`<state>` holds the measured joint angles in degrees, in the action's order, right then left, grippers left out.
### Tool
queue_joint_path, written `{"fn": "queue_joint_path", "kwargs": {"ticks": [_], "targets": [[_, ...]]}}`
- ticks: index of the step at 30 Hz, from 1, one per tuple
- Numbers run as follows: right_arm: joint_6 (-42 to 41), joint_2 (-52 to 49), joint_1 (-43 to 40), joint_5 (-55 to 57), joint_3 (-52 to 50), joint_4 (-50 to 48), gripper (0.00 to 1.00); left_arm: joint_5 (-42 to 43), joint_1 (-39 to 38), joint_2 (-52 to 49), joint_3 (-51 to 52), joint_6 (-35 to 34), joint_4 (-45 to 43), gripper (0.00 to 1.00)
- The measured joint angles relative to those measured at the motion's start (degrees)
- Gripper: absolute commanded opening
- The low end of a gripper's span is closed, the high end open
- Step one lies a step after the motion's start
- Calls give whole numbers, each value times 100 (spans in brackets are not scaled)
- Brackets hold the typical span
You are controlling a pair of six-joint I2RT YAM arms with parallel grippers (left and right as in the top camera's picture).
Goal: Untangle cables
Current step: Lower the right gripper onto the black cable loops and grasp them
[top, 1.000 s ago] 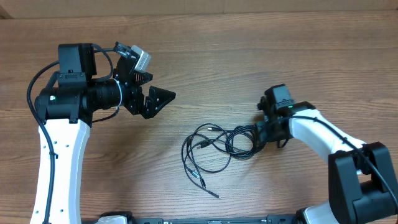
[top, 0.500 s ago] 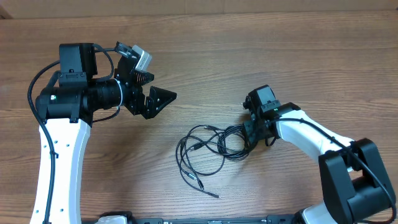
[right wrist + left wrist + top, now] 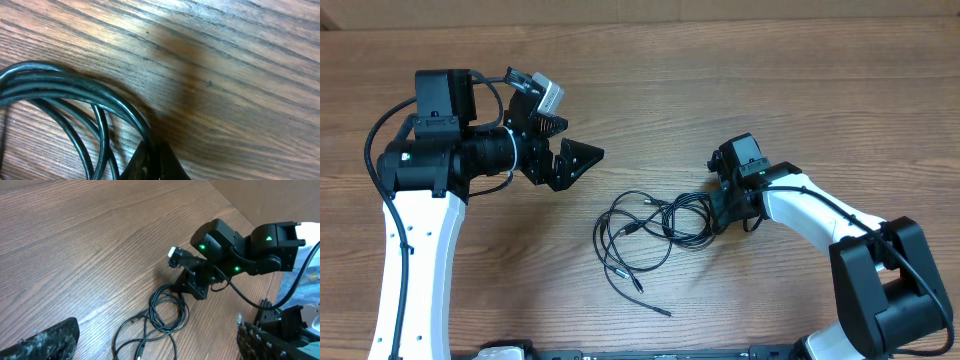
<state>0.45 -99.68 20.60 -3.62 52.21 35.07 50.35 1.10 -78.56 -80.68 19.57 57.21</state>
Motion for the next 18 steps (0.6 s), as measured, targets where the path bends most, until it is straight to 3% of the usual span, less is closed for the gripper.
{"fn": "queue_joint_path", "kwargs": {"ticks": [9, 14, 18], "targets": [[109, -348, -2, -155, 645, 811, 4, 24, 0, 0, 0, -39, 15, 100], [376, -758, 2, -511, 1753, 1825, 4, 59, 0, 0, 0, 107, 181, 100], [680, -754, 2, -1082, 2754, 2015, 4, 63, 0, 0, 0, 417, 264, 100]]}}
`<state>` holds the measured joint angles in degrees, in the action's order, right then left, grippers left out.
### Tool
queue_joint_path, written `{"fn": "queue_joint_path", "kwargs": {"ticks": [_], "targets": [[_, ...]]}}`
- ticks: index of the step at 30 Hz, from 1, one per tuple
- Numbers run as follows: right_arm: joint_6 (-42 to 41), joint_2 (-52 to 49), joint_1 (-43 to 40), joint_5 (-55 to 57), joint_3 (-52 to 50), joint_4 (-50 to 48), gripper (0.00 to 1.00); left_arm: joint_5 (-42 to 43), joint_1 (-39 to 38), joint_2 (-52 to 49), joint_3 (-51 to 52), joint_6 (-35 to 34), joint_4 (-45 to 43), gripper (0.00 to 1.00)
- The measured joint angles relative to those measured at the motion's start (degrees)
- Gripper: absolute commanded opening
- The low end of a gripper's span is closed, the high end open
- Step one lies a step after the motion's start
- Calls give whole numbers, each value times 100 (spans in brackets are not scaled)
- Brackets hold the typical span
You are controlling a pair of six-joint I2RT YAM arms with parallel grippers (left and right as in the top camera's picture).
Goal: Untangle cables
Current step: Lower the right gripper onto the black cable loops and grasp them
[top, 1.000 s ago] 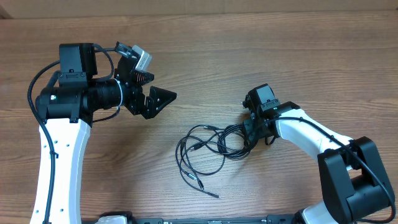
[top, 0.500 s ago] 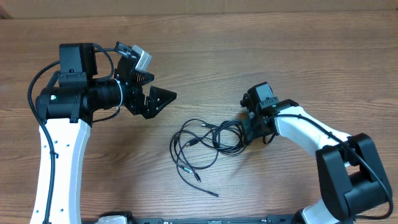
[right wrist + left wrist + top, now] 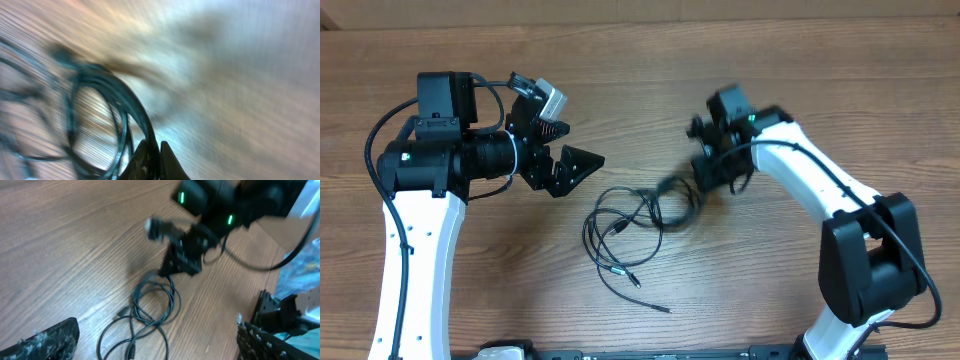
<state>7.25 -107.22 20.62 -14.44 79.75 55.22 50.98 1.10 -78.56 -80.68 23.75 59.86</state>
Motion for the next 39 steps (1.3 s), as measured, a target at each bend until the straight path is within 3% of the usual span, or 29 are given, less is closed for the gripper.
{"fn": "queue_joint_path", "kwargs": {"ticks": [5, 9, 16, 21, 39], "targets": [[310, 109, 0, -785, 800, 98, 4, 0, 0, 0, 0, 402, 17, 92], [605, 361, 0, -1353, 966, 118, 4, 0, 0, 0, 0, 782, 20, 100], [824, 719, 0, -1943, 966, 184, 4, -24, 0, 0, 0, 2002, 328, 100], [903, 964, 0, -2374, 966, 186, 4, -68, 0, 0, 0, 2441, 339, 100], [1202, 1899, 271, -3801, 966, 98, 4, 232, -348, 0, 0, 2621, -129, 100]]}}
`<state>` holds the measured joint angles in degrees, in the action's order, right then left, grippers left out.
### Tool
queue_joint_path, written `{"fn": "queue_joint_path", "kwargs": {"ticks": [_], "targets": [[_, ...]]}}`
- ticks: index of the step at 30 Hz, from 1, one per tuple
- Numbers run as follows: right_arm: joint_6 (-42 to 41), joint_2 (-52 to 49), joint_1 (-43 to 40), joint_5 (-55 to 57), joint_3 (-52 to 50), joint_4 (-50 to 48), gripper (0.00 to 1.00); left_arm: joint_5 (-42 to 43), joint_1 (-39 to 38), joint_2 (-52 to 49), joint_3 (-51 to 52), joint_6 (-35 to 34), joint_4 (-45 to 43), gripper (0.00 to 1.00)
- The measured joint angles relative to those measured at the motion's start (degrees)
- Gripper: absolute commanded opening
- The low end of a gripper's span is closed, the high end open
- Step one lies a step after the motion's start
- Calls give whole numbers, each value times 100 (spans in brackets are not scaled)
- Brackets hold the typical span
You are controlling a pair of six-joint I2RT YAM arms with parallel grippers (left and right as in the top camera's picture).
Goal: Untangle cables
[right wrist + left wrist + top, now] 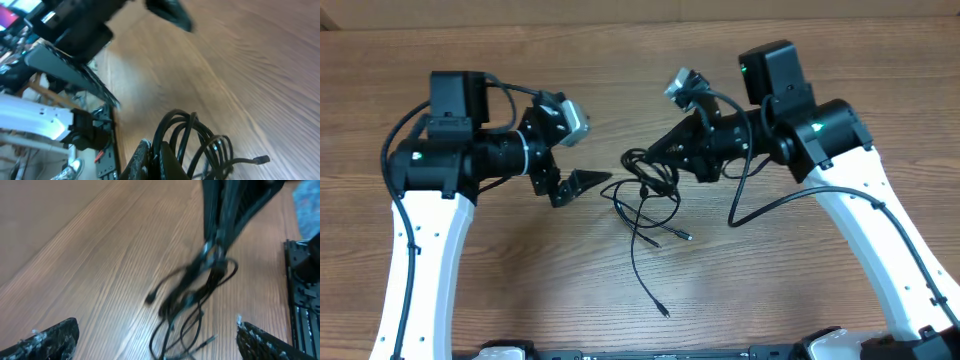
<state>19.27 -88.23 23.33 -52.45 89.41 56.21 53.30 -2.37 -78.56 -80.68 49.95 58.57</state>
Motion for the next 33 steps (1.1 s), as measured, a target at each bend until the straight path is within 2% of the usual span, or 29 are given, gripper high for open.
{"fn": "queue_joint_path", "kwargs": {"ticks": [7, 23, 29, 31, 33], "targets": [[28, 0, 299, -87, 0, 7, 4, 4, -511, 0, 0, 2, -315, 100], [28, 0, 302, -621, 0, -136, 4, 4, -719, 0, 0, 2, -245, 100], [26, 0, 302, -732, 0, -133, 4, -2, -861, 0, 0, 59, -245, 82], [28, 0, 302, -734, 0, -133, 4, -17, -870, 0, 0, 94, -245, 70], [31, 0, 302, -758, 0, -138, 4, -22, -870, 0, 0, 120, -245, 50]]}}
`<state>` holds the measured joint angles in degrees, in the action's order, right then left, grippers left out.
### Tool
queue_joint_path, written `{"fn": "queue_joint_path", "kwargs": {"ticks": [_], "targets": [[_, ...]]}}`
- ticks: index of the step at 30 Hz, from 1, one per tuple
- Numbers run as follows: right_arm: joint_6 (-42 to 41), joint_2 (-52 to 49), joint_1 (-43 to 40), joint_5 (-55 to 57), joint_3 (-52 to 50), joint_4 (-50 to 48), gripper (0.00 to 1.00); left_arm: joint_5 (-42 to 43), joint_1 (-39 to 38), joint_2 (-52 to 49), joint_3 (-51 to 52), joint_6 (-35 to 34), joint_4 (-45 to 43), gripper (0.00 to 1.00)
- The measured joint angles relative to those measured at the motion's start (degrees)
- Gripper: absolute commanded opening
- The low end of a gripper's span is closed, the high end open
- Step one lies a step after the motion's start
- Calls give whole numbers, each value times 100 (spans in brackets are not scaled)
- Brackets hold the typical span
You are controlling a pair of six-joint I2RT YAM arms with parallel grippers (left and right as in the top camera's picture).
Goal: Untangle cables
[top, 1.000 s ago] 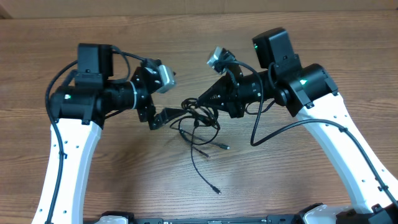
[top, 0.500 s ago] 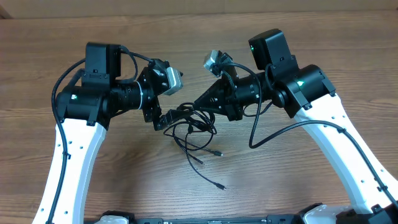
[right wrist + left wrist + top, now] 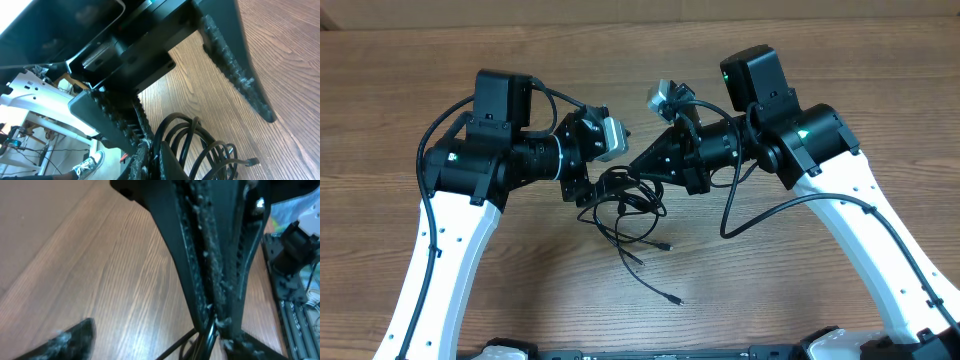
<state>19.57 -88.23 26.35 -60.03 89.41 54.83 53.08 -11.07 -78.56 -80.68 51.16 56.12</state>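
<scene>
A tangle of thin black cables hangs over the middle of the table, with loose plug ends trailing toward the front. My right gripper is shut on the top of the loops, its fingertips pinching several strands. My left gripper stands open just left of it. In the left wrist view its jaws are spread wide, with the right gripper's fingers and the pinched cable between them. One toothed left finger shows in the right wrist view.
The wooden table stretches all round the bundle. Both white arms reach in from the front corners, and the two wrists nearly meet at the centre. A pale wall edge runs along the back.
My left gripper has moved right, from a gap beside the hanging bundle to straddling the right gripper's tip and the cables. The right gripper, still shut on the bundle, has shifted slightly left.
My right gripper was shut on the bundle lying on the table right of centre, with the left gripper open far off to the left. Then the bundle was further back, then held up with its ends dangling. Now the open left gripper is around the held cables.
</scene>
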Motion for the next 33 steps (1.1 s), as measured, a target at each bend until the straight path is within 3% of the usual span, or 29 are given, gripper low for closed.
{"fn": "queue_joint_path", "kwargs": {"ticks": [3, 4, 11, 14, 19, 20, 22, 24, 27, 30, 33], "targets": [[0, 0, 0, -52, 0, -13, 4, -13, 0, 0, 0, 31, 2, 20], [-2, 0, 0, -46, 0, -42, 4, -2, -2, 0, 0, 42, 20, 4], [-7, 0, -13, -4, 7, -81, 4, 11, -37, 0, 0, 33, 87, 4], [-4, 0, -13, -7, 7, -72, 14, 7, -37, 0, 0, 31, 87, 4], [-136, 0, -7, 280, 17, 140, 20, -295, -37, 0, 0, -319, -37, 4], [-243, 0, -7, 487, 22, 219, 32, -415, -37, 0, 0, -476, -59, 4], [-420, 0, -7, 970, 28, 369, 38, -710, -37, 0, 0, -883, -129, 4], [-673, 0, -7, 1482, 28, 494, 56, -1095, -35, 0, 0, -1436, -238, 4], [-992, 0, -7, 2109, 28, 599, 73, -1705, -31, 0, 0, -2326, -391, 4], [-1268, 0, -7, 2693, 28, 634, 100, -2103, -31, 0, 0, -3062, -472, 4], [-1521, 0, -7, 3047, 28, 651, 100, -2253, -31, 0, 0, -3611, -531, 4]]}}
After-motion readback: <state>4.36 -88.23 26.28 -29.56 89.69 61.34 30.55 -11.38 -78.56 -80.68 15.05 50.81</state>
